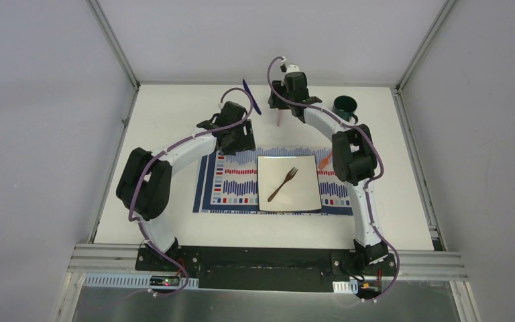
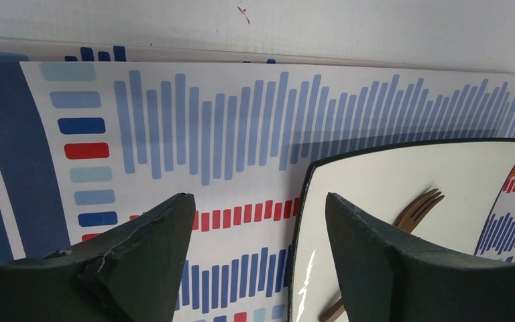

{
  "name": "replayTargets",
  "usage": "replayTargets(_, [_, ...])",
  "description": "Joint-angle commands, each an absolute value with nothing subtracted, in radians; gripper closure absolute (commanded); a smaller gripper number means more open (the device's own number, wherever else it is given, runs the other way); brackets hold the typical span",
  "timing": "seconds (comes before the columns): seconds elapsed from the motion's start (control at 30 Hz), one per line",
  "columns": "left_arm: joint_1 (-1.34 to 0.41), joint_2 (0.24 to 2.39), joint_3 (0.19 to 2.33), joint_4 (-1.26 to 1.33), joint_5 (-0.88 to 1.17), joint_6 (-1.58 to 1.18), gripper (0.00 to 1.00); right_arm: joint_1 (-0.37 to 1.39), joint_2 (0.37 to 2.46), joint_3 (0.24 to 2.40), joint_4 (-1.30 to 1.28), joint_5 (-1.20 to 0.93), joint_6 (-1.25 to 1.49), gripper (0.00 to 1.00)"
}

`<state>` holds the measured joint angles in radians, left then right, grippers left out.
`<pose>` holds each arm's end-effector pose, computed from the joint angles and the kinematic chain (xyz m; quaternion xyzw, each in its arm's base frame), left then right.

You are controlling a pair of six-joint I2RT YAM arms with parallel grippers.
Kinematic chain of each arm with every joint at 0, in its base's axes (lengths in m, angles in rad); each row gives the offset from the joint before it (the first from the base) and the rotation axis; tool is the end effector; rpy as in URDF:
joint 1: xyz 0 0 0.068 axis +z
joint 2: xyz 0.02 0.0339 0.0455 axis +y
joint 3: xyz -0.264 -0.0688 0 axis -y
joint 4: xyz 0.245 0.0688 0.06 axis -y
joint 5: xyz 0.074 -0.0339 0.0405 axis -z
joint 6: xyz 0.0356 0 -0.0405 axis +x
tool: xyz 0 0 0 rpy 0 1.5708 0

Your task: Set the dinner table for one person

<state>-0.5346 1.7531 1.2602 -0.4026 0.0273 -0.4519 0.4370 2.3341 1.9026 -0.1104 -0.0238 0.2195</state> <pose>0.3270 -0.1947 0.2245 0.0435 0.9425 -0.1682 0.2857 0.4925 0.2310 0.1998 -0.1003 0.8647 0.1684 0.4624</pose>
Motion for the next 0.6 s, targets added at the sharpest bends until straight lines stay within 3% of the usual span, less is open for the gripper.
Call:
replayTargets(0.0, [-0.524,1.694,1.248,-0.401,0.014,-0.423,0.27,0.450,2.379,2.020,-0.139,-0.016,0.249,0.49])
replayTargets(0.57, [-0.508,1.681,1.233,-0.401,0.030,-0.419,0.27,0.486,2.502,2.160,-0.336,0.192,0.186,0.48])
